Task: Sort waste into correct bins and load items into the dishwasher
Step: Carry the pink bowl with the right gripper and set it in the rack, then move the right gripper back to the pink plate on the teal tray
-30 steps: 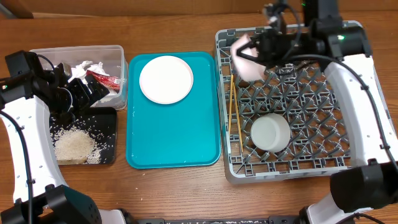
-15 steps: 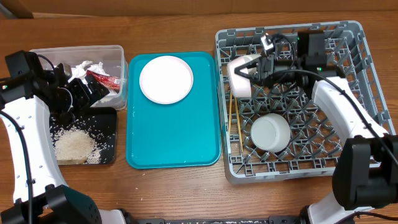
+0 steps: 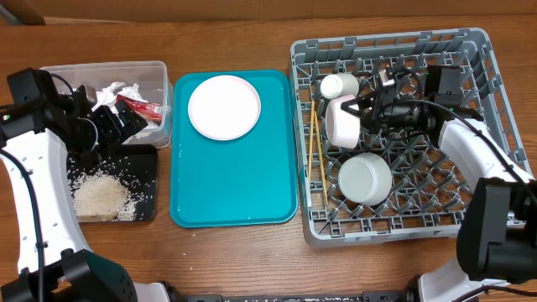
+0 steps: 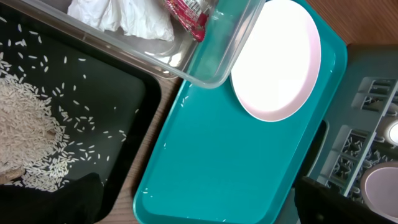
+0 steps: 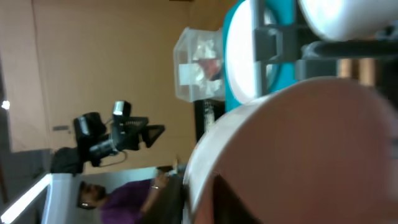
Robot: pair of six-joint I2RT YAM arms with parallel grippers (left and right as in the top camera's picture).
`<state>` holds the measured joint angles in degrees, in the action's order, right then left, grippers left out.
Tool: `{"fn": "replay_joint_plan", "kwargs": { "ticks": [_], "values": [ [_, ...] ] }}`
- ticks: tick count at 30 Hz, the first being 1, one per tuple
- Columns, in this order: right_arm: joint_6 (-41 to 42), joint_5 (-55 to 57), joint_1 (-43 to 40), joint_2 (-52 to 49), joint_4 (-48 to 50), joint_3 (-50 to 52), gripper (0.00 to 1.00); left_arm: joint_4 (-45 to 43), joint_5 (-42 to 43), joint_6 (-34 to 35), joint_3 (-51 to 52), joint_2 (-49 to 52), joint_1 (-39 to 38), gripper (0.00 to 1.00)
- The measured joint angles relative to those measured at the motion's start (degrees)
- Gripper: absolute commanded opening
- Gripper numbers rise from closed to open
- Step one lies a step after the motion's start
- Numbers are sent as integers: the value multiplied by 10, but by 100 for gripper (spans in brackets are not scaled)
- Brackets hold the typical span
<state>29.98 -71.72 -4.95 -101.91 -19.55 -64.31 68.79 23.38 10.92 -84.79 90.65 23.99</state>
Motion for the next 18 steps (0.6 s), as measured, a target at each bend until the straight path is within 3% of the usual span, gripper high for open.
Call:
{"fn": "replay_joint_plan", "kwargs": {
  "ticks": [3,6,18],
  "values": [
    [0,10,-17,0,1,6,50,0,0,0,0,0,0,100],
    [-1,17,-43,0,4,8,59,0,0,0,0,0,0,100],
    [0,67,-137,0,-1,8,61,0,0,0,0,0,0,100]
  ]
}}
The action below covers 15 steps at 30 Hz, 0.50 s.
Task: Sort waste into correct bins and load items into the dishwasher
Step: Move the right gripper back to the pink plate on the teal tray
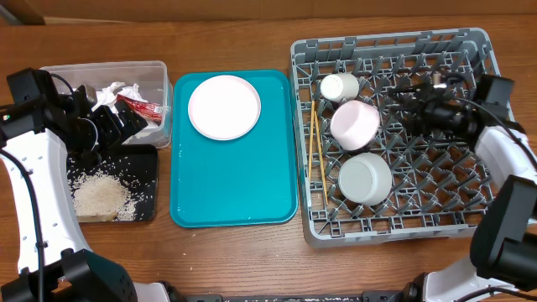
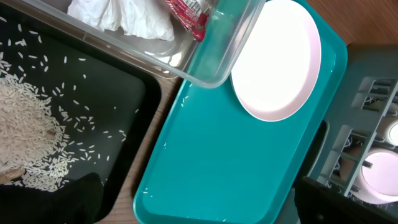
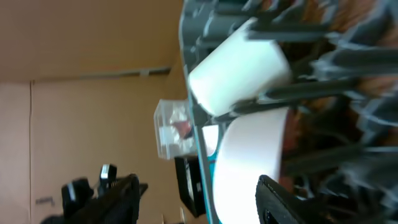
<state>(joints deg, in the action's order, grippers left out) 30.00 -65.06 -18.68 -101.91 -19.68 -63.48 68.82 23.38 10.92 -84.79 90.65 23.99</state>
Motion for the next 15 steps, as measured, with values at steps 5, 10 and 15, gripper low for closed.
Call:
{"fn": "replay_joint_plan", "kwargs": {
  "ticks": [5,10,15],
  "values": [
    [-13,40,-21,0,-79,-33,60,0,0,0,0,0,0,100],
    [-79,157,2,12,-250,-143,60,0,0,0,0,0,0,100],
    [-151,311,94,33,-366,-287,60,0,0,0,0,0,0,100]
  ]
}}
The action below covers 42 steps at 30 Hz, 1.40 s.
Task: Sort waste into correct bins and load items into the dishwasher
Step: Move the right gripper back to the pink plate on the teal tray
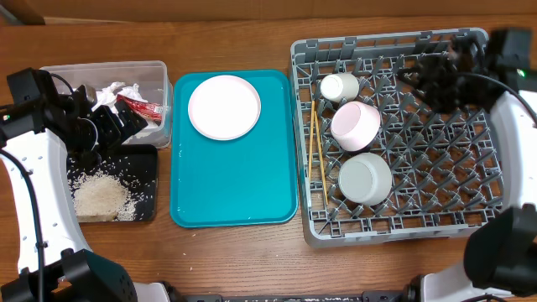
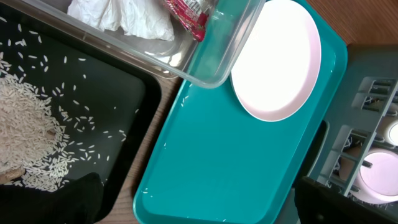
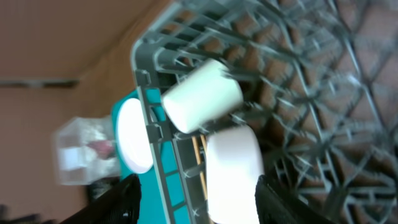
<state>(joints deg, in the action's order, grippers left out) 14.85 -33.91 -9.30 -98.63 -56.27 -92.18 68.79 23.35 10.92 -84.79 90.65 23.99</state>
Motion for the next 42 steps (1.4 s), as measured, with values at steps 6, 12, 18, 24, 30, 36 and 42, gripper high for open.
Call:
{"fn": "replay_joint_plan", "kwargs": {
  "ticks": [6,12,18,24,30,36,42],
  "values": [
    [-31,134,185,16,24,-54,60,0,0,0,0,0,0,100],
    [-36,248,362,-9,74,-54,61,0,0,0,0,0,0,100],
    [-40,339,479,-85,131,-54,62,0,0,0,0,0,0,100],
    [-42,372,519,-172,193,-54,62,0,0,0,0,0,0,100],
    [-42,382,518,-222,221,-54,62,0,0,0,0,0,0,100],
    [-44,339,518,-241,285,-54,62,0,0,0,0,0,0,100],
    [-46,303,518,-274,343,-54,35,0,0,0,0,0,0,100]
  ]
}}
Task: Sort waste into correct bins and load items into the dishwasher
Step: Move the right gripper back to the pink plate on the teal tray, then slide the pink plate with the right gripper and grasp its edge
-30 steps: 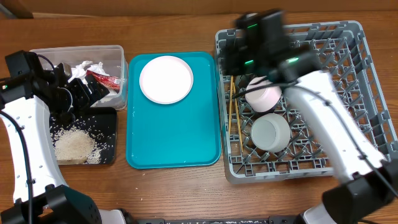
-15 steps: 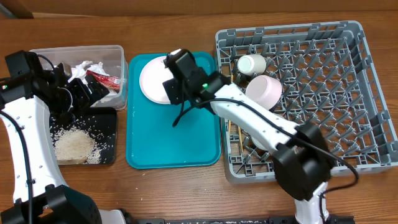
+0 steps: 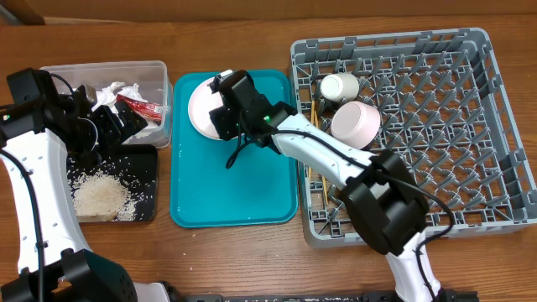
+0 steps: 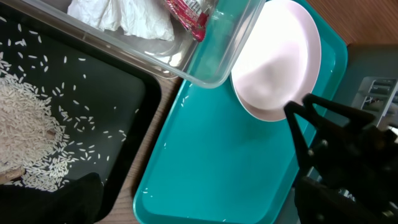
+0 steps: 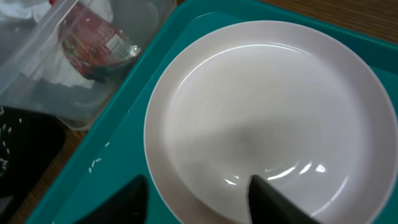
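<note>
A white plate (image 3: 206, 107) lies at the far end of the teal tray (image 3: 235, 189). My right gripper (image 3: 225, 117) reaches across to it and stands open, its two fingers either side of the plate's (image 5: 267, 112) near rim in the right wrist view (image 5: 199, 202). The left wrist view shows the same plate (image 4: 273, 68) with the right gripper (image 4: 301, 106) at its edge. My left gripper (image 3: 124, 126) hangs open over the bins at the left with nothing in it (image 4: 193, 208). In the grey dish rack (image 3: 436, 109) lie a white cup (image 3: 340, 85) and a pink bowl (image 3: 357, 122).
A clear bin (image 3: 147, 75) with crumpled paper and a red wrapper (image 3: 138, 106) stands at the back left. In front of it a black tray (image 3: 143, 168) holds rice (image 3: 101, 197). Chopsticks (image 3: 315, 155) lie along the rack's left side. My right arm crosses the rack's front left.
My right gripper was at the rack's far right corner and is now open at the white plate on the teal tray. The left arm has not moved.
My right gripper first had the pink bowl on its side in the rack. Then the bowl lay in the rack and the gripper stood clear to the right, then at the rack's far corner. Now it is at the plate.
</note>
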Robot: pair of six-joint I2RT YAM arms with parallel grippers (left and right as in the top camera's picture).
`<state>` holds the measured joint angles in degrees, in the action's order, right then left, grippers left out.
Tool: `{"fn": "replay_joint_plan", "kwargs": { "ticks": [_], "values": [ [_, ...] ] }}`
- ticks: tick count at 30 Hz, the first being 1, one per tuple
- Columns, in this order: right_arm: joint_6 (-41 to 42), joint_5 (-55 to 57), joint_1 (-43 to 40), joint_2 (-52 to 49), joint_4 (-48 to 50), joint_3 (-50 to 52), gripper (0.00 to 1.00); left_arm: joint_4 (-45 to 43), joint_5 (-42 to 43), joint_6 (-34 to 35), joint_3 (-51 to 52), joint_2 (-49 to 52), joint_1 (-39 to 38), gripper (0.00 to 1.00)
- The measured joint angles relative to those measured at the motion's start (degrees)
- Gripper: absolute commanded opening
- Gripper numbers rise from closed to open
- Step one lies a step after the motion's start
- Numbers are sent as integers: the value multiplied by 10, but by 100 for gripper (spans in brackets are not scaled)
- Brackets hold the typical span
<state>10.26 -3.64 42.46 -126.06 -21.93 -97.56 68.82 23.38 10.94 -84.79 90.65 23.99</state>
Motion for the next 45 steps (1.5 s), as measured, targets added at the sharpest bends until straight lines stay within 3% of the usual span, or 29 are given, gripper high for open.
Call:
{"fn": "replay_joint_plan", "kwargs": {
  "ticks": [6,17,32,44,45],
  "values": [
    [4,-7,0,-43,8,0,4,0,0,0,0,0,0,100],
    [30,-27,0,-55,-94,-7,4,0,0,0,0,0,0,100],
    [47,-249,0,-49,-183,-8,4,0,0,0,0,0,0,100],
    [27,-278,26,-45,-192,-8,5,0,0,0,0,0,0,100],
    [25,-267,27,-42,-207,-10,10,0,0,0,0,0,0,100]
  ]
}}
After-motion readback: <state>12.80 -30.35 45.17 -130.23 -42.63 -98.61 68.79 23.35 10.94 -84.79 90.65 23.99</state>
